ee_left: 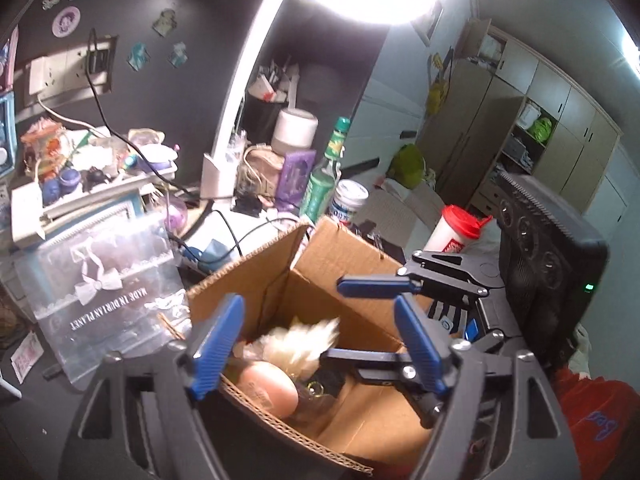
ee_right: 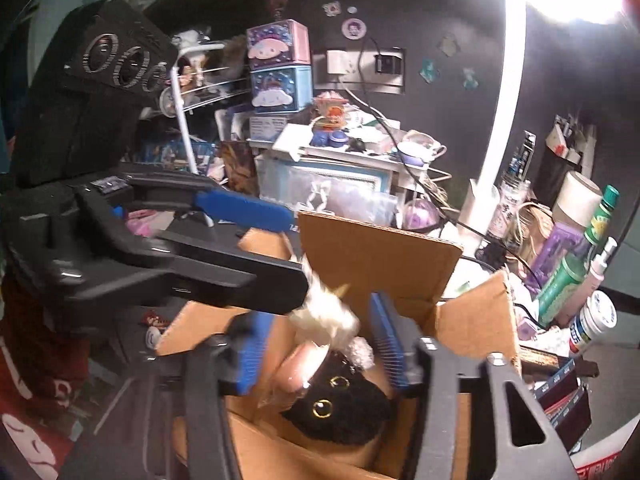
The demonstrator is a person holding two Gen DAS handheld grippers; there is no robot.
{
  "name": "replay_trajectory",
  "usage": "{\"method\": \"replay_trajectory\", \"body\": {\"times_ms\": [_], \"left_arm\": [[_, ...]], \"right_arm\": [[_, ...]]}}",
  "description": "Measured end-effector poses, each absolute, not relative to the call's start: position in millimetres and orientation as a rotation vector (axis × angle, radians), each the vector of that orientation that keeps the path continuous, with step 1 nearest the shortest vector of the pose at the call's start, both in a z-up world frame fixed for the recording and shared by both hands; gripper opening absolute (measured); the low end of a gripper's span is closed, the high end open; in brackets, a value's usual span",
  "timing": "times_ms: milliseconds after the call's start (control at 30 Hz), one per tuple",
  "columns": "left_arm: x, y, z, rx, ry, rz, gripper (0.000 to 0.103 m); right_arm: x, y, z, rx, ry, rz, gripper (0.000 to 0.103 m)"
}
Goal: Organize objects
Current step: 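Carry the flower over the box with the right tool and release it, then reach both tools to the small white plush and grasp it with the right tool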
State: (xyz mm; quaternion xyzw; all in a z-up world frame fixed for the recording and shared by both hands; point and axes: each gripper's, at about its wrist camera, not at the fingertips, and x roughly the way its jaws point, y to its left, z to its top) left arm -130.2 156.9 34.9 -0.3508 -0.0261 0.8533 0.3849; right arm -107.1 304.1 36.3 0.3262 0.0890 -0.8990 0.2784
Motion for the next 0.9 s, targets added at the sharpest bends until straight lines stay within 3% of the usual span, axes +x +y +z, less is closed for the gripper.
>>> {"method": "replay_trajectory", "body": {"times_ms": [433,700,900], "left_arm": [[-108,102,44,-0.849,-0.089,2.313,0.082],[-68,22,39,-0.810,-0.147,2.491,0.083],[-38,-36,13,-0.827,-0.162,2.621,0.084]], "right_arm": [[-92,296,49,0.827,0.198,-2.412,0.054],[-49,216,54,0.720,0.237,-2.215,0.054],[-26,152,25,0.761,0.211,-2.081,0.054]]}}
